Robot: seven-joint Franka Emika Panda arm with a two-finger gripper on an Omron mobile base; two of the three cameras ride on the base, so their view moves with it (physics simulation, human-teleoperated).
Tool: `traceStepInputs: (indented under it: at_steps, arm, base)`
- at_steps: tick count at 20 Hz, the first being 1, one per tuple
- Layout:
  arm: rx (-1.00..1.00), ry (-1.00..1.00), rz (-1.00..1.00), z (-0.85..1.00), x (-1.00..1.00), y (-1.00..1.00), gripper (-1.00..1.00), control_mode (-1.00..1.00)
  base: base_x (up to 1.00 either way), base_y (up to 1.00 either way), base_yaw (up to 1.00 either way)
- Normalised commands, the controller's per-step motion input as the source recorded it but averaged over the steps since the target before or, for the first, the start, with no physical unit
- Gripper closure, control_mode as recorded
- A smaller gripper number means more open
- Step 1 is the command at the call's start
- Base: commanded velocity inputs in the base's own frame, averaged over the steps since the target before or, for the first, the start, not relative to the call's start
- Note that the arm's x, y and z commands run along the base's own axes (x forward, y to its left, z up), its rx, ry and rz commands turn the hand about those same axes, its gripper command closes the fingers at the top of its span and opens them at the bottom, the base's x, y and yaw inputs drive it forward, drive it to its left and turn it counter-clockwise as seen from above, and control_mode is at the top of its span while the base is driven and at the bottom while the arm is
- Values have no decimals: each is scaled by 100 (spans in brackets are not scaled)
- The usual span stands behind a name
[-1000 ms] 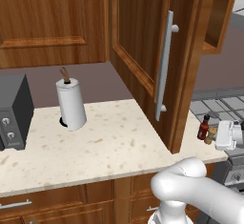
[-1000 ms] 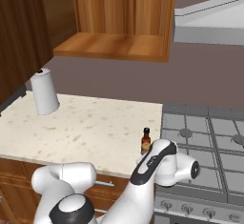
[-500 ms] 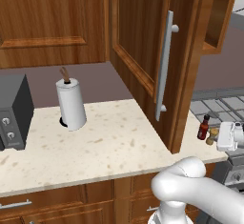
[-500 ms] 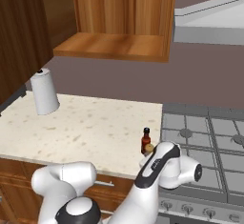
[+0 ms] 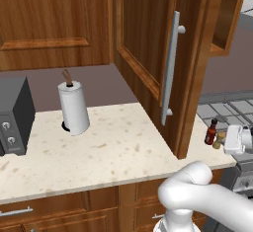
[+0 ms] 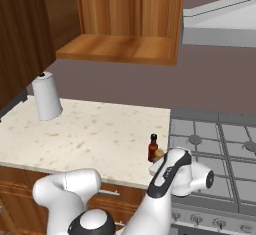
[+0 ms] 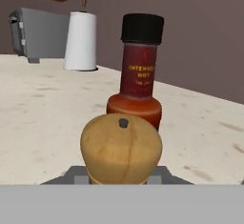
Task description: Take 2 condiments from the cabinet and move them on the counter near the stove.Make sure the condiments are lined up with each other, next to each other.
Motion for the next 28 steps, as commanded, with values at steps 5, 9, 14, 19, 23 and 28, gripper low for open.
traceStepInputs:
  at_steps: [5,9,14,19,23,28]
  arm:
    - [2,0,0,-11,14,-4,100,-100]
    - [0,-6,0,-13,0,0,100,-100]
    - [0,-14,0,-7,-1,4,100,-100]
    - [0,-12,0,0,-3,7,100,-100]
    - [0,0,0,-10,0,2,100,-100]
    - [0,7,0,-20,6,8,100,-100]
  base:
    - [0,0,0]
    - [0,0,0]
    - [0,0,0]
    - [0,0,0]
    - [0,0,0]
    - [0,0,0]
